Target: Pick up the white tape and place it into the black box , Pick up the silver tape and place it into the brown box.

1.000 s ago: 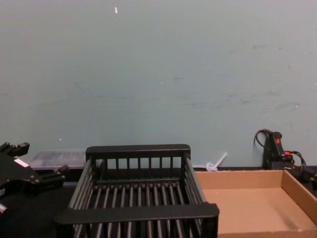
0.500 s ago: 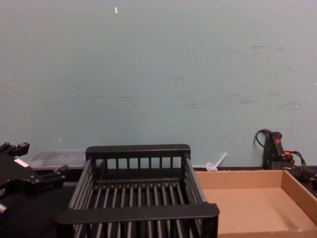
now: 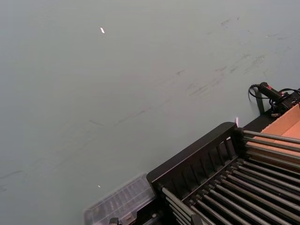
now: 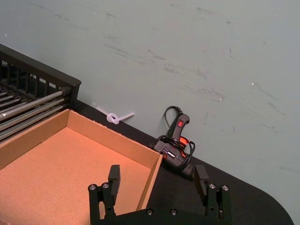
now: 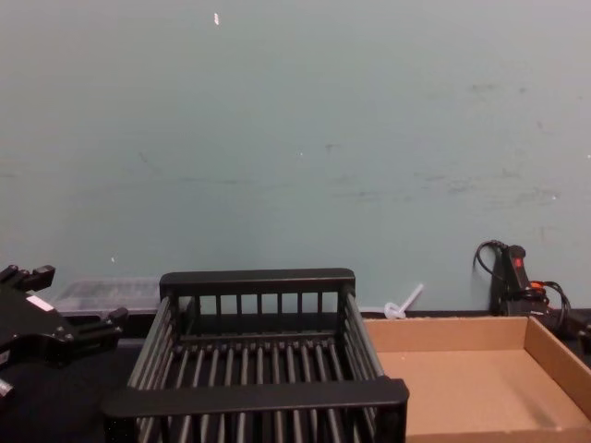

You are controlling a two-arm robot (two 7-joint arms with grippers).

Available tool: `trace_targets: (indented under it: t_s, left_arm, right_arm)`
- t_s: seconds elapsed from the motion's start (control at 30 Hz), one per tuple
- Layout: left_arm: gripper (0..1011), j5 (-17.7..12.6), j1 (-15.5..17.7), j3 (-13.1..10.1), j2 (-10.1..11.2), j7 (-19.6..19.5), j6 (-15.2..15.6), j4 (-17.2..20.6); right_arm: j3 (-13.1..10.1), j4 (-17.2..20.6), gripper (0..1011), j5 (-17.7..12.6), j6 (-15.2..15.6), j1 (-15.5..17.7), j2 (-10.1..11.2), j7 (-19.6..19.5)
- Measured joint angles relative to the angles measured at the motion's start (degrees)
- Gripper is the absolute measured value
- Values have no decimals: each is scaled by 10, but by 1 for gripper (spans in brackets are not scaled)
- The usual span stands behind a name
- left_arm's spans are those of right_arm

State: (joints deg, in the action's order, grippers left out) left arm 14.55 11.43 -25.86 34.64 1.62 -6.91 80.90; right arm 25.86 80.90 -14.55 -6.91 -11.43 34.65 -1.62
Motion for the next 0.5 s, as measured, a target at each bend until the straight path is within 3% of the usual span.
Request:
trace_targets:
  t_s: [0.5]
  left_arm:
    - [1001,0,0,0,0,0,0,0]
  right_arm:
    - [-6,4,1002,0,2,2,-1,4]
